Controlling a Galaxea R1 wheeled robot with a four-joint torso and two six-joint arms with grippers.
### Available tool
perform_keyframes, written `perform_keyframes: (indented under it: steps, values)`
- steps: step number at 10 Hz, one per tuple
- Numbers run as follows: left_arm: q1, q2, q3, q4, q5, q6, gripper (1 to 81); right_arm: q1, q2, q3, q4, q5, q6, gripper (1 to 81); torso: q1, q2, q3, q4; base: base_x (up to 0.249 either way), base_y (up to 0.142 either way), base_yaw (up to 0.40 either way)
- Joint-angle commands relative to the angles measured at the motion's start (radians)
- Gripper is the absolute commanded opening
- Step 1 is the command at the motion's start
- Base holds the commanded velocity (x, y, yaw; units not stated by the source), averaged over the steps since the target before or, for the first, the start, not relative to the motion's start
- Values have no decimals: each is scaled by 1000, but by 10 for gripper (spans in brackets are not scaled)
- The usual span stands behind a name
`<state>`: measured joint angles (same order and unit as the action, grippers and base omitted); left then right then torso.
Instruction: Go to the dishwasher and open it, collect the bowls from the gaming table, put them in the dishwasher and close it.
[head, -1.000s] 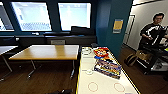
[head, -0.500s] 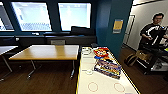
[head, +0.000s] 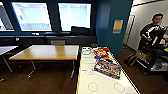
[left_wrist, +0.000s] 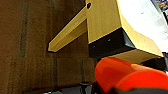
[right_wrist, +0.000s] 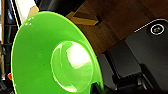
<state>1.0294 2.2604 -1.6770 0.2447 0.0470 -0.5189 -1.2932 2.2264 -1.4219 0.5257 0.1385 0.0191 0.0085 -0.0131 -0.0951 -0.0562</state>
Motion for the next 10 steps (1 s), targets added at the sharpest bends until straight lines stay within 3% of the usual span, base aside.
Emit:
perform_keyframes:
  steps: [1, 4, 10]
  values:
    - [77, 28, -141, 53, -153, 11, 10, 36, 37, -84, -36, -63, -4, 10, 0, 0, 0, 0, 0, 0, 0]
    - [151, 126, -303, 62, -171, 10, 10, -7, 109, -227, -69, -63, -4, 10, 0, 0, 1, 0, 0, 0, 0]
    - [243, 392, -763, 64, -187, 10, 10, -64, 314, -563, -104, -100, -5, 10, -1, -1, 1, 0, 0, 0, 0]
